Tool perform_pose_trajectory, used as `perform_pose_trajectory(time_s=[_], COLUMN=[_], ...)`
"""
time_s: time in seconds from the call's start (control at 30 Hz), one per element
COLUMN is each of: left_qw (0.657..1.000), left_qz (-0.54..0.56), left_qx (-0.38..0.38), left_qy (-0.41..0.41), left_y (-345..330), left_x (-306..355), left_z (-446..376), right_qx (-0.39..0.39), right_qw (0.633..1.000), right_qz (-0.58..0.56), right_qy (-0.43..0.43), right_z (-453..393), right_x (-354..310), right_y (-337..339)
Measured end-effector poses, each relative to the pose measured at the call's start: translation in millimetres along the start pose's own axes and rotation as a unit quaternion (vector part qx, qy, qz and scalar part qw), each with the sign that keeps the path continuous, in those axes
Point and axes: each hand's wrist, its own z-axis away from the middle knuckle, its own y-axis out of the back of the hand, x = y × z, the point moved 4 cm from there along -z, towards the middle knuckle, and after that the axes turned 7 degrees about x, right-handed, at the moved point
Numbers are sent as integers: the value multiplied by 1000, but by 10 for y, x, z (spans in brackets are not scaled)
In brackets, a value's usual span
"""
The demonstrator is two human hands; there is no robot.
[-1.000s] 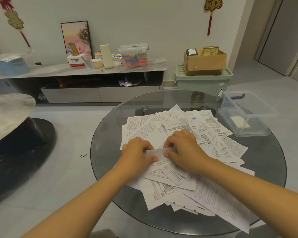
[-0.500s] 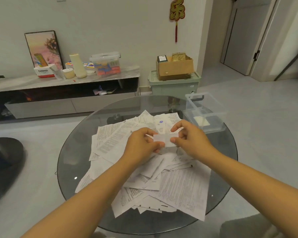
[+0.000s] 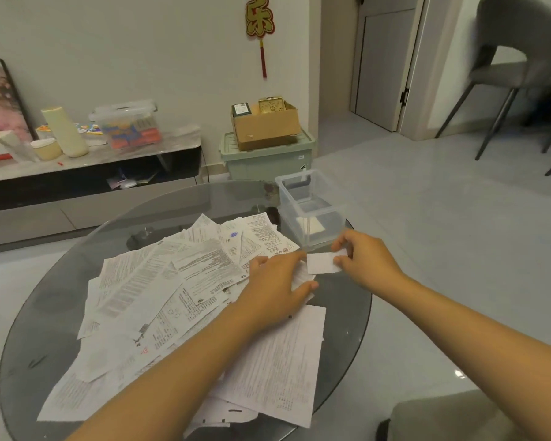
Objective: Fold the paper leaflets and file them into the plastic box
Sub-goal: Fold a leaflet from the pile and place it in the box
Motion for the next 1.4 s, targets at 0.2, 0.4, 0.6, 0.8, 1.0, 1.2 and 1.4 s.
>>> perform_pose_trajectory(time_s=[0.2, 0.4, 0.6, 0.8, 1.0, 1.2, 1.4], left_qw=[985, 978, 981, 987, 990, 981, 968], left_qz=[-152, -197, -188, -156, -138, -144, -149], left_qx=[-70, -73, -51, -38, 19, 91, -41], left_qy=[-39, -9, 16, 11, 16, 87, 200], left_y=[-101, -41, 20, 41, 343, 736, 697], left_x=[-89, -171, -238, -218, -236, -479, -895], left_z=[22, -6, 7, 55, 177, 306, 470], right_qx=[-21, -8, -18, 30, 18, -17, -54], right_qw=[1000, 999, 992, 984, 983, 979, 972], right_qz=[17, 36, 86, 131, 97, 76, 51], right_qy=[-3, 40, 89, 116, 155, 190, 222], right_z=[32, -36, -67, -18, 82, 166, 221], right_x=[157, 155, 149, 68, -227, -600, -891], right_y=[-29, -98, -180, -127, -158, -361, -567])
